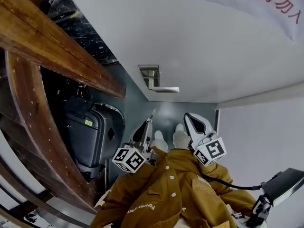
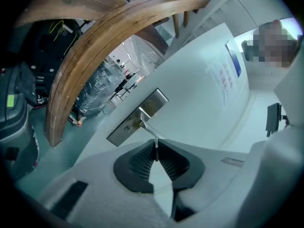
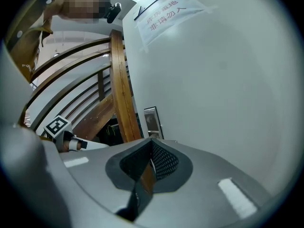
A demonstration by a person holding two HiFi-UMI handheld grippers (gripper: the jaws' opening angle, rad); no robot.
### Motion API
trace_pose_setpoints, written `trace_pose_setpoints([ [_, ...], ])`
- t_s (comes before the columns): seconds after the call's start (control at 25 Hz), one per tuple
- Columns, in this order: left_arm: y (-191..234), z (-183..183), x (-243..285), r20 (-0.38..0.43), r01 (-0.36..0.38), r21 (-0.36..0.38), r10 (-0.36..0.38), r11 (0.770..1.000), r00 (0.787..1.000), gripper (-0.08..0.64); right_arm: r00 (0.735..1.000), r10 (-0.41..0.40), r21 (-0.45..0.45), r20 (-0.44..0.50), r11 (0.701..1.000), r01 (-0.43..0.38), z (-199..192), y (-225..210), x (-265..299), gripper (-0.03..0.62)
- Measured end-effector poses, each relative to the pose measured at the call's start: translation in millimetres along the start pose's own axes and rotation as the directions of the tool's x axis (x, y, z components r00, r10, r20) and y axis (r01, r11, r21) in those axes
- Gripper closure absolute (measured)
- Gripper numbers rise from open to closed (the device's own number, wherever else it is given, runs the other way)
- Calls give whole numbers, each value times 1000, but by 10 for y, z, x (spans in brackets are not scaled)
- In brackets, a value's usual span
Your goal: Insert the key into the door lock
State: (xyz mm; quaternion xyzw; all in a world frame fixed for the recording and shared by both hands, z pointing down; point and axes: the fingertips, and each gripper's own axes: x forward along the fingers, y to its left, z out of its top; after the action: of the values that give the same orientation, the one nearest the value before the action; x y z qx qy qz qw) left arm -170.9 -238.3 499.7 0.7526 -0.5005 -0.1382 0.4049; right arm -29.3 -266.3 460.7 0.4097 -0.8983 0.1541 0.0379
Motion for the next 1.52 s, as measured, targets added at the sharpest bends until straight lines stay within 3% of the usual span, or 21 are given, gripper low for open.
trace_pose_setpoints([
  [0.12,131,-14,140,24,-11,-126,14,992,1000,535,1000,-3,8,7,1000,3,69,-147,23,587],
  [0.24,335,-75,298,59,-6,-248,22,969,998,535,1000,9,21,13,1000,-9,107,-239,52,588],
  [0.36,628,-146,380,72,-70,-337,100,939,992,535,1000,17,22,14,1000,-18,133,-288,59,588],
  [0.4,670,-148,419,94,-57,-392,102,918,990,535,1000,18,19,16,1000,-19,147,-298,60,588],
  [0.48,672,-132,539,165,29,-524,68,851,984,535,1000,18,20,26,1000,-19,182,-324,65,588],
  [0.56,675,-138,677,219,110,-603,31,790,975,535,999,15,31,31,999,-16,207,-365,48,588],
  [0.76,909,-200,885,229,112,-666,59,738,972,535,999,14,24,31,1000,-15,261,-404,-9,588],
  [1.2,995,-39,1168,269,139,-645,52,752,962,535,998,-32,31,46,999,30,281,-578,-131,588],
  [1.52,1038,-18,1231,286,154,-661,58,734,956,535,998,-48,41,43,998,46,266,-626,-157,588],
])
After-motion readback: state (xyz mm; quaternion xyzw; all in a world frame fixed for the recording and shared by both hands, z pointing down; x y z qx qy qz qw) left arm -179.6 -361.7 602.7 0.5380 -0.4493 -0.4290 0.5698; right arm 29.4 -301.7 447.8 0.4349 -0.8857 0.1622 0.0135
